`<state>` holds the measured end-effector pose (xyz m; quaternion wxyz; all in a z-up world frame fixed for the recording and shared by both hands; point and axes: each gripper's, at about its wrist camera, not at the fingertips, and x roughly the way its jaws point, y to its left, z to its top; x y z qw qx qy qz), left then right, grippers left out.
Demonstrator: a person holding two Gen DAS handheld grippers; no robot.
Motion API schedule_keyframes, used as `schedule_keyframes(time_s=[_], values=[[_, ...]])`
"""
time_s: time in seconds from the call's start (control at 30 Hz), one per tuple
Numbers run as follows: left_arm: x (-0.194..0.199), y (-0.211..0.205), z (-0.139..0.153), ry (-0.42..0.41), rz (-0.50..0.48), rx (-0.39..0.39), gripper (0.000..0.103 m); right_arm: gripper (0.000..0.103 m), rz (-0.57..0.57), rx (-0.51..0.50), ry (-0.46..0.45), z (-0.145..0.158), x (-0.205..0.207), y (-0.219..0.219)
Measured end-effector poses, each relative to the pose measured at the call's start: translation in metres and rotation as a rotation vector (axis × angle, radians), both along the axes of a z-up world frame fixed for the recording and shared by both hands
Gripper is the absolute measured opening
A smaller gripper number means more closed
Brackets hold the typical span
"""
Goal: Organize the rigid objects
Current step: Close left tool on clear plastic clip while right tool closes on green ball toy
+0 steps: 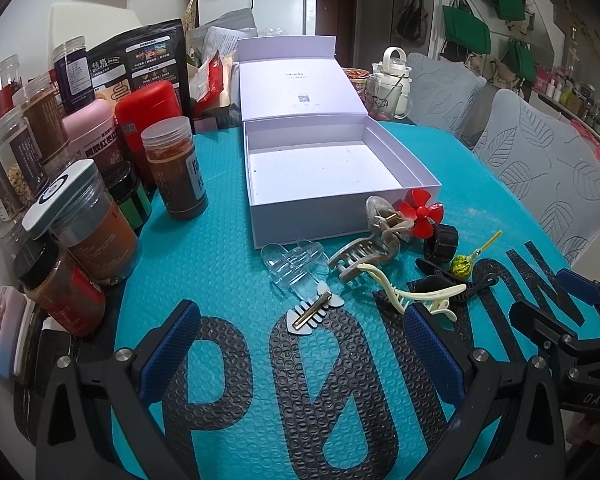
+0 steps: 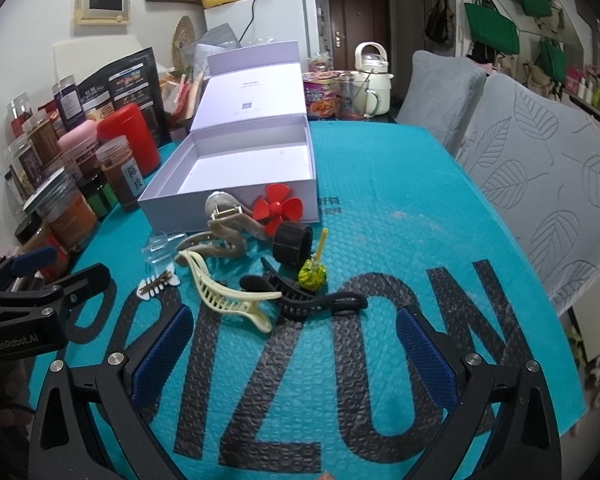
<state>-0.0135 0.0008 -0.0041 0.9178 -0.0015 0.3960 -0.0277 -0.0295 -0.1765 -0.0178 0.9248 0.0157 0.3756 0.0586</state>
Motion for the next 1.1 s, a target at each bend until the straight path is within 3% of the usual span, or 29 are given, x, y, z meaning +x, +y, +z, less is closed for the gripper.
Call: schedule_keyframes(time_s=[0.73, 1.1], values=[[0.055, 0.017, -0.039, 0.083, 0.044, -0.029, 0.103, 0.103, 0.012, 0.008, 0.071, -0.027, 0.043, -0.003], [0.093, 0.015, -0.063, 0.150, 0.026, -0.027, 0.079, 0.103, -0.010, 0.011, 0.104, -0.037, 0.064, -0.014]])
